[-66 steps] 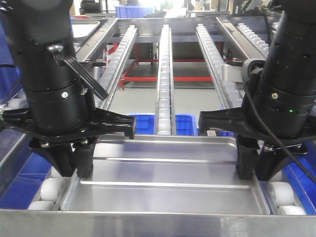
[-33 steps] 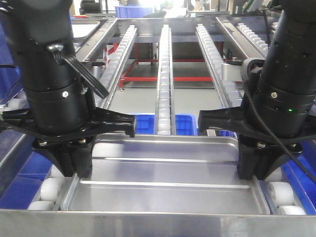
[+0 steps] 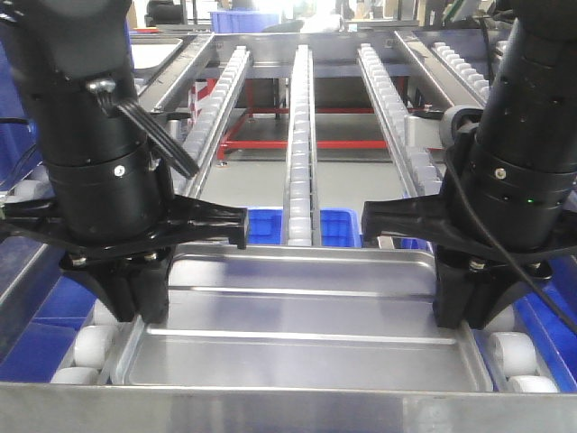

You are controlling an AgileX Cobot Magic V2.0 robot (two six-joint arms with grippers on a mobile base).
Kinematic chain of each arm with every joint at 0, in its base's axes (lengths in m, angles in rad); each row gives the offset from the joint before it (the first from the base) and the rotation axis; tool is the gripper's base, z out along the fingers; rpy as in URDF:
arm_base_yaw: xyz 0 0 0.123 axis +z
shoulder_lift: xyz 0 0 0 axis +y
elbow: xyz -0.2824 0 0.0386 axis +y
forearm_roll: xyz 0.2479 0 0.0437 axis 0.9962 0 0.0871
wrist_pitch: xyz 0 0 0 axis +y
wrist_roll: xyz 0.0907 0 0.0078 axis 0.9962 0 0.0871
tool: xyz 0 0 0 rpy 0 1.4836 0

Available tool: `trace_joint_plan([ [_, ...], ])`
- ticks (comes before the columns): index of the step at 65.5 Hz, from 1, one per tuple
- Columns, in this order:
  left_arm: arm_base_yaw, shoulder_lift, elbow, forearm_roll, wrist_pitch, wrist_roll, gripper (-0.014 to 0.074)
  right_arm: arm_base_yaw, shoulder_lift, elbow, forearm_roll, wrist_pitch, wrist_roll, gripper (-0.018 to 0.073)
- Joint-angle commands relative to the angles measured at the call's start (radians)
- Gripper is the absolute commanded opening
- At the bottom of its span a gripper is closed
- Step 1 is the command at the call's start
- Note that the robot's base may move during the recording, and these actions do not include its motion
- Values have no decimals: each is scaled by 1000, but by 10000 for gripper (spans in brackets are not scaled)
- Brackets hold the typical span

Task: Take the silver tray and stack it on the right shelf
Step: 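Close both grippers on the tray's opposite rims, then lift the silver tray with both grippers and pull it toward the robot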

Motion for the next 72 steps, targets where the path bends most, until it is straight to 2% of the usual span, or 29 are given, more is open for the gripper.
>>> trace_joint_plan([
  [1,-2,-58,-61,31,24,-2,-91,-6,-54,-56,0,28,-8,53],
  [9,-2,-98,-125,34,130,-2,-91,-6,-99,-117,0,120,-9,53],
  [21,-20,-204,-120,0,172,-4,-91,6,-203,-132,0,213,11,55],
  [29,-59,-278,-82,-4,216,-63,-91,43,-270,-130,0,279,31,55],
  [39,-145,-373,18,30,256,-185,-91,128,-348,-108,2,356,115,55],
  [51,-261,-475,125,38,283,-319,-91,250,-447,-29,2,374,215,55],
  [62,-365,-527,152,90,378,-431,-91,340,-493,23,1,381,304,58],
  [72,-469,-551,158,116,415,-534,-91,425,-515,65,-8,386,393,57],
])
